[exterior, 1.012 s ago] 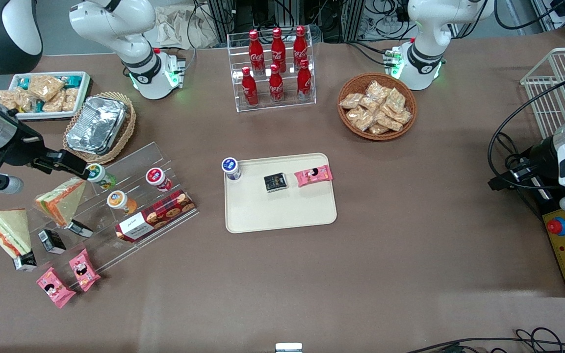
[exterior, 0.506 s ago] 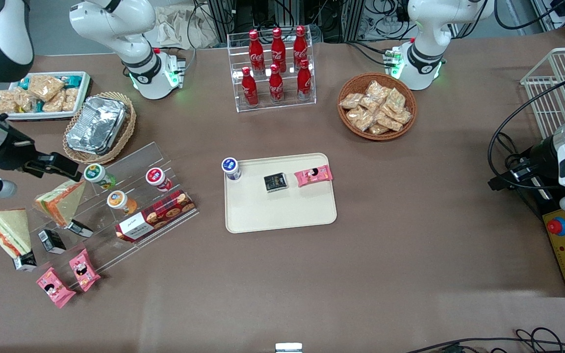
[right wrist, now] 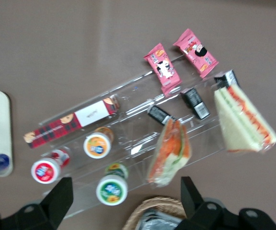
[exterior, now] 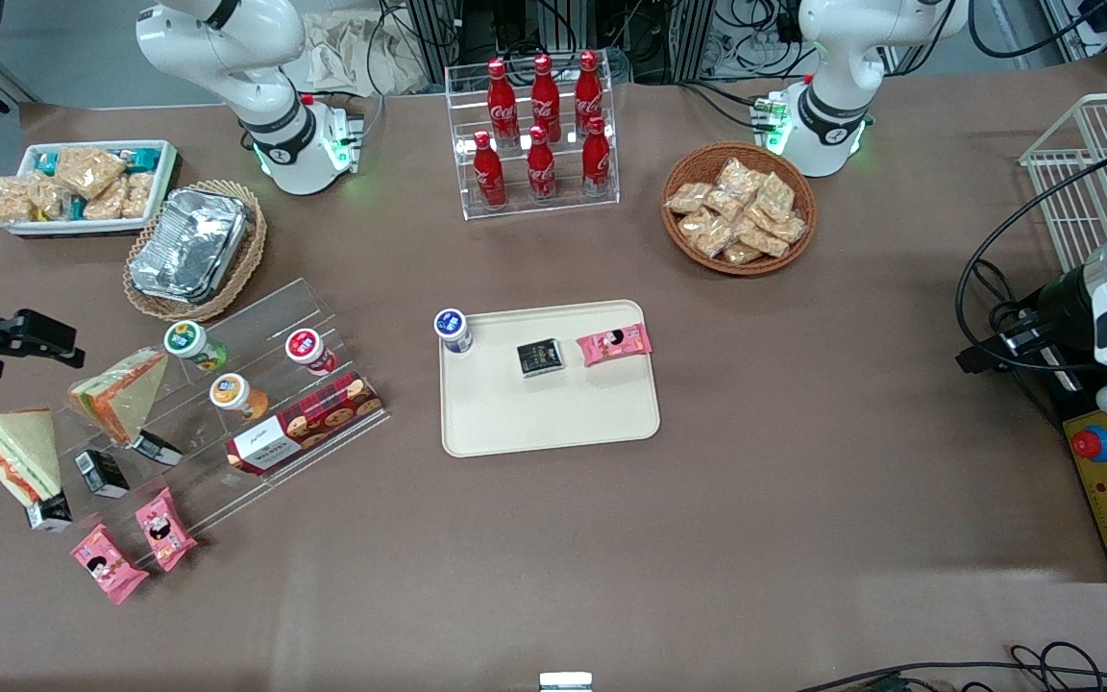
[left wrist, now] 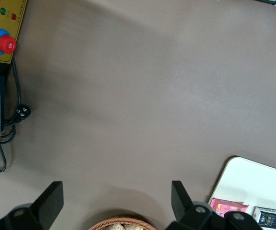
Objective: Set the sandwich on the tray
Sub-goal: 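Move the right gripper over the wrapped sandwiches on the acrylic display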
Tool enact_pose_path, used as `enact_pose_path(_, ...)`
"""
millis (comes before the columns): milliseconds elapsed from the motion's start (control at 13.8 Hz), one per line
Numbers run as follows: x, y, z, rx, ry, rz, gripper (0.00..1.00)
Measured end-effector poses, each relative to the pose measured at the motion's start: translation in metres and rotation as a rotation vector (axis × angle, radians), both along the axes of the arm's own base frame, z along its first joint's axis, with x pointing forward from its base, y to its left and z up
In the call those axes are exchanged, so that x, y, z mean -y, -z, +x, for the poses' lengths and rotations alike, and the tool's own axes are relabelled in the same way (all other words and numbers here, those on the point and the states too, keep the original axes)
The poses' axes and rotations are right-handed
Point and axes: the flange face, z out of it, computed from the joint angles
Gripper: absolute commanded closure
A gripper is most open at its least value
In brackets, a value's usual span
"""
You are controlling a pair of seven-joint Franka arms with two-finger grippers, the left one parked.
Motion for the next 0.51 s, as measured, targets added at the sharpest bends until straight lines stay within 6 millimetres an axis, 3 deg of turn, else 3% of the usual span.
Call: enact_pose_path(506, 0.081, 0.037, 0.016, 0.009, -0.141, -0.032, 0.00)
